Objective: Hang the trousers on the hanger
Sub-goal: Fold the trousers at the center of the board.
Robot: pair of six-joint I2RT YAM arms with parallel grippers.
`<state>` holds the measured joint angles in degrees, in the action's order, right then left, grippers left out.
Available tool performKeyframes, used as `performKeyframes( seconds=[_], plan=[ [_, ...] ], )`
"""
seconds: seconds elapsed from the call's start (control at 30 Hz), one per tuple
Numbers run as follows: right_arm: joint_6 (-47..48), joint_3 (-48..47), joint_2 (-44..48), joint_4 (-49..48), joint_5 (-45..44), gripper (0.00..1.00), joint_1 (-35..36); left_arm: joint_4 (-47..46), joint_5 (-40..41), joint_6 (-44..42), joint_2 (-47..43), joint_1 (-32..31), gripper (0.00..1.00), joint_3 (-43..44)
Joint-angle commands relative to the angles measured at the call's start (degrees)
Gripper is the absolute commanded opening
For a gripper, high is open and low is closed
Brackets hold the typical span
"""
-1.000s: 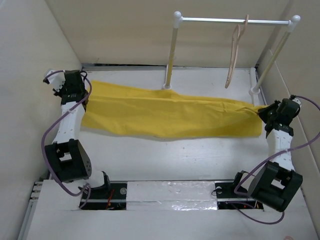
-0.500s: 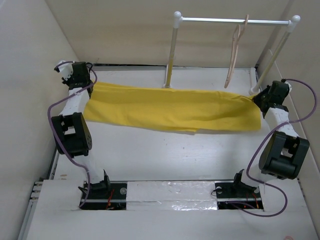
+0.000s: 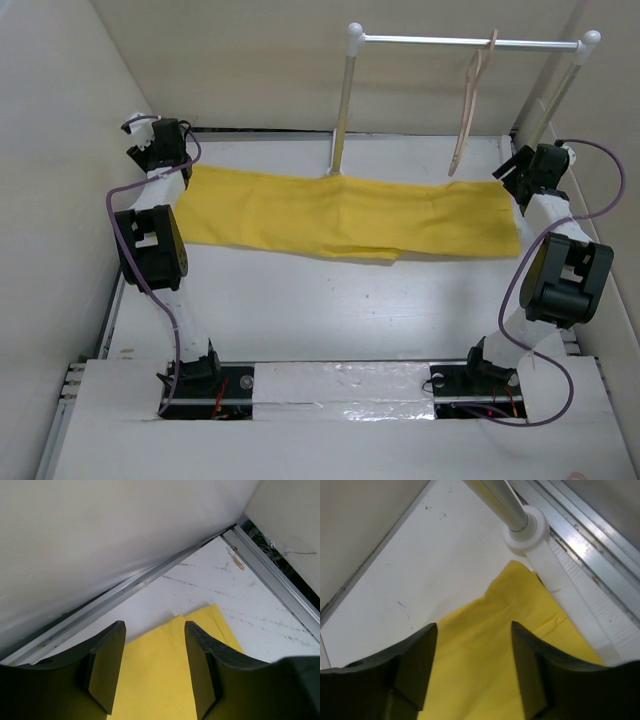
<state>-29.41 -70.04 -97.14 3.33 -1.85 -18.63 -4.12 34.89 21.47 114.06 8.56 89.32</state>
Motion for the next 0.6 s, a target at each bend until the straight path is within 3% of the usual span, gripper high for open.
performKeyframes(
  seconds=[0.0,0.1,0.27,0.33,0.37,0.4,0.43,0.47,0.57],
  plan=[
    [0.2,-0.5,2.7,-6.0,1.4,0.76,0.1,-4.8,-1.4,0.1,-3.7,0.4,0.50,-1.3],
    [-0.4,3.1,6.3,-8.0,6.5,0.80,0.1,-3.3,-2.4,1.5,-5.9,0.4,0.51,-3.4],
    [-2.1,18.0,19.4,-14.0,8.8,0.79,1.8,-0.8,-6.4,6.5,-11.7,0.4,0.51,-10.7],
    [-2.0,23.0,23.6,-14.9,8.0,0.70,2.9,1.4,-7.4,8.4,-13.5,0.4,0.51,-14.9],
    [-1.9,28.4,27.6,-16.3,8.2,0.37,2.9,1.9,-8.5,9.5,-15.3,0.4,0.51,-16.3],
    [-1.9,31.0,29.5,-16.7,8.3,0.19,2.9,3.7,-8.9,10.4,-16.3,0.4,0.51,-18.7],
    [-1.8,33.5,31.4,-16.9,8.3,0.08,2.9,4.0,-9.2,11.1,-17.4,0.4,0.51,-19.9],
    [-1.2,35.9,33.2,-17.0,8.1,0.00,2.9,5.4,-9.7,11.8,-19.6,0.4,0.51,-21.1],
    [-0.1,44.7,41.3,-17.1,9.0,0.01,2.9,6.7,-12.4,12.4,-24.5,0.4,0.57,-26.4]
  ],
)
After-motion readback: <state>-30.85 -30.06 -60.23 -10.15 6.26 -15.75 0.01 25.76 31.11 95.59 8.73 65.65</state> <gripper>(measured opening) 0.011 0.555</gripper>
